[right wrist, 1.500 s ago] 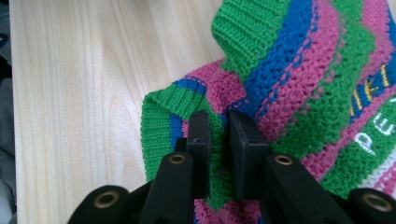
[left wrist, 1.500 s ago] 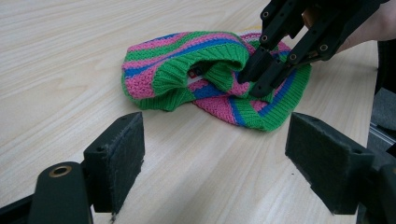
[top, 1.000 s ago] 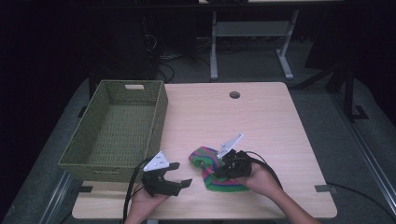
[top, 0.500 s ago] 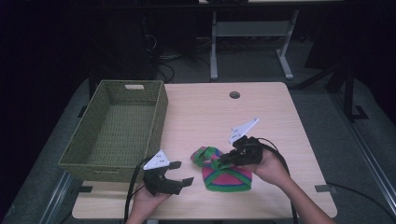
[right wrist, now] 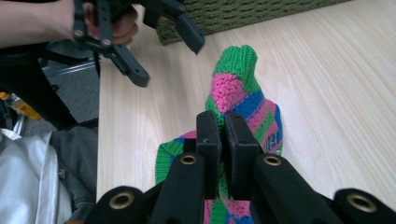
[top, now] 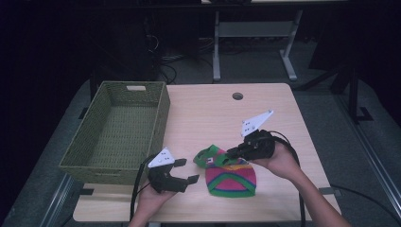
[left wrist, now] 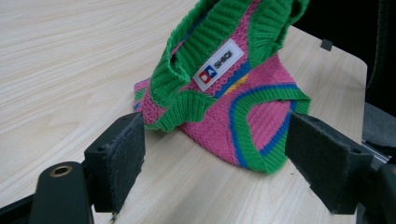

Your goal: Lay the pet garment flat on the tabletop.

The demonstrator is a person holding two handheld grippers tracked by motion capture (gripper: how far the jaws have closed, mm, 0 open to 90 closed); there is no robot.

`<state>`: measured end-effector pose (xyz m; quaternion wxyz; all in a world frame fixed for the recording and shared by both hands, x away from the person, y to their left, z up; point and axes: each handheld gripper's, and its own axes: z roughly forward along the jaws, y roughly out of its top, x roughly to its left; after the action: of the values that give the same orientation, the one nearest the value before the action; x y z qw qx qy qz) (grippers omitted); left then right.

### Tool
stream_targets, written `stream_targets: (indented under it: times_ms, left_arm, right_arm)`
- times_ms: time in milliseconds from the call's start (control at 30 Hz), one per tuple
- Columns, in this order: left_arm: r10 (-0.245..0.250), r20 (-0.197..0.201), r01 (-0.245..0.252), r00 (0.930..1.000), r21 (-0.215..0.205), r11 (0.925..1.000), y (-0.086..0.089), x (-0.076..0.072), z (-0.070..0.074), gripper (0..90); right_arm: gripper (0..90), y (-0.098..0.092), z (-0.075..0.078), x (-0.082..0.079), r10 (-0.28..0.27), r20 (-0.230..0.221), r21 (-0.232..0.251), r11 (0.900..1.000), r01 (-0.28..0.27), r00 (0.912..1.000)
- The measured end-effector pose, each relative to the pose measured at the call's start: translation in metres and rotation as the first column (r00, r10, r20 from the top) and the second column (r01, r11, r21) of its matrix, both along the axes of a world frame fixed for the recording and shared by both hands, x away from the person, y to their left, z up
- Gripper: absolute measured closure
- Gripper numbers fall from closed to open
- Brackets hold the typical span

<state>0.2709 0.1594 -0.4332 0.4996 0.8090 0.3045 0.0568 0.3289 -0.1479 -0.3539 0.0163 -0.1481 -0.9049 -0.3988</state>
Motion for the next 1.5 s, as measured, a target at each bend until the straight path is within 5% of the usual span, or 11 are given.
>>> stream_targets:
  times_ms: [300,733,833,867,900,1033,1300,1500]
  left_arm:
    - [0.009,-0.008,-0.008,0.9999,0.02,0.9998,-0.005,0.009,-0.004,20.3]
    - [0.0,-0.004,0.0,1.0,-0.028,0.9996,-0.016,0.025,-0.006,24.6]
    - [-0.014,-0.014,0.013,0.9998,-0.067,0.9977,-0.019,0.032,-0.007,36.2]
    - [-0.024,-0.007,0.024,0.9997,-0.086,0.996,-0.02,0.036,-0.009,55.1]
    - [-0.02,0.005,0.021,0.9998,-0.088,0.9959,-0.02,0.037,-0.009,62.5]
    - [-0.02,0.021,0.022,0.9996,-0.095,0.9953,-0.02,0.039,-0.009,78.6]
    - [-0.004,0.05,0.01,0.9987,-0.109,0.994,-0.02,0.044,0.01,81.0]
    - [-0.005,0.077,0.011,0.997,-0.073,0.9972,-0.032,0.051,0.026,82.6]
  right_arm:
    - [85.1,-0.006,0.015,0.005,0.023,0.026,0.045,0.999,-0.024,0.9994]
    - [84.9,-0.024,0.026,0.001,0.033,0.041,0.116,0.992,-0.038,0.9986]
    - [84.9,-0.025,0.025,0.001,0.037,0.039,0.114,0.993,-0.041,0.9986]
    - [84.8,-0.027,0.024,0.002,0.032,0.042,0.11,0.993,-0.037,0.9986]
    - [84.8,-0.028,0.024,0.002,0.025,0.038,0.11,0.994,-0.029,0.9989]
    - [84.8,-0.036,0.019,0.004,-0.003,0.041,0.092,0.996,-0.001,0.9991]
    - [84.9,-0.053,0.004,0.008,-0.067,0.027,0.059,0.996,0.066,0.9974]
    - [84.9,-0.063,-0.002,0.003,-0.083,0.018,0.078,0.994,0.081,0.9964]
